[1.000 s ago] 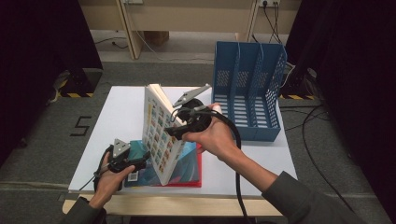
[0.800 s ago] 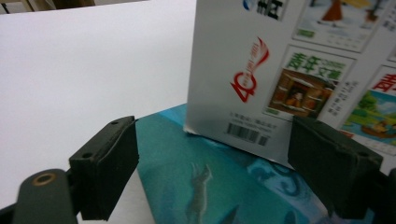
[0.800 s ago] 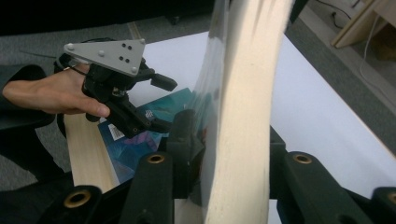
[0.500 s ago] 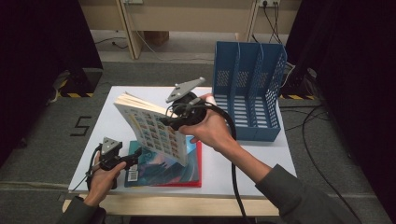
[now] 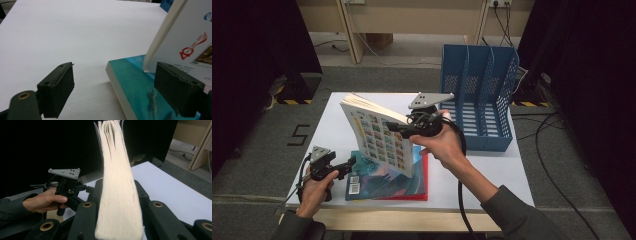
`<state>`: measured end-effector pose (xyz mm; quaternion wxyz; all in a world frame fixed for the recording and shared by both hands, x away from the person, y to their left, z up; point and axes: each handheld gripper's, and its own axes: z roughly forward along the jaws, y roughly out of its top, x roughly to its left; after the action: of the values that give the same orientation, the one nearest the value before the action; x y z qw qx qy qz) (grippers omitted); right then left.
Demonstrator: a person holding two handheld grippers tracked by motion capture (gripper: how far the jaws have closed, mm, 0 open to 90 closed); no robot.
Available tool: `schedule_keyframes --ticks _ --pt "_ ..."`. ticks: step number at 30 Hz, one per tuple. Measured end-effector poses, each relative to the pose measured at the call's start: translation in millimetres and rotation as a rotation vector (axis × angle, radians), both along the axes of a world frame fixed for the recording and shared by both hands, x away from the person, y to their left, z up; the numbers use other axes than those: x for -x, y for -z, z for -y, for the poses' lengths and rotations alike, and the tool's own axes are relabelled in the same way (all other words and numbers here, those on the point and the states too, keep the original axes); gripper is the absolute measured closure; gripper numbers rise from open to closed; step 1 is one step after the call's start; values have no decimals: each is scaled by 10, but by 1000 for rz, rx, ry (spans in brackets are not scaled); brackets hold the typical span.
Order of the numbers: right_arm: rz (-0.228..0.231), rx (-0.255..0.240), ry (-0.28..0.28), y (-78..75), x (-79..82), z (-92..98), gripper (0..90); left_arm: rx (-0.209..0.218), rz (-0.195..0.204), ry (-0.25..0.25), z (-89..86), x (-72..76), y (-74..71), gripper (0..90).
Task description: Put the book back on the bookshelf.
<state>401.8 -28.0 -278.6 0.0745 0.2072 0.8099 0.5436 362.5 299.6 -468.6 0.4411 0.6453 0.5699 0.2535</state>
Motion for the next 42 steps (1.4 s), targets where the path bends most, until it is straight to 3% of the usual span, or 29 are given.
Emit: schedule_keyframes --ticks 2,11,15,21,27,30,34,39,42 --pt "-8 -27 3 35 -4 6 709 9 -2 -13 -51 -22 -1 158" --pt "-29 -66 26 215 -93 13 702 32 6 -93 -249 -69 12 158" --pt "-24 -80 40 255 -125 13 702 20 6 -125 -301 -82 28 159" --pt "10 -87 70 284 -162 34 734 13 -1 -130 -325 -95 63 159" --pt "-7 -76 57 252 -175 40 737 5 -16 -112 -306 -104 81 159" --pt "-32 -65 44 225 -186 45 735 9 -12 -110 -304 -103 82 159" --pt "-101 -103 35 211 -210 69 720 10 -17 -107 -305 -103 82 159" --pt "-109 -113 35 209 -236 88 721 13 -21 -101 -302 -106 88 159" --pt "-142 -133 40 217 -290 119 722 17 -22 -101 -307 -107 90 159"
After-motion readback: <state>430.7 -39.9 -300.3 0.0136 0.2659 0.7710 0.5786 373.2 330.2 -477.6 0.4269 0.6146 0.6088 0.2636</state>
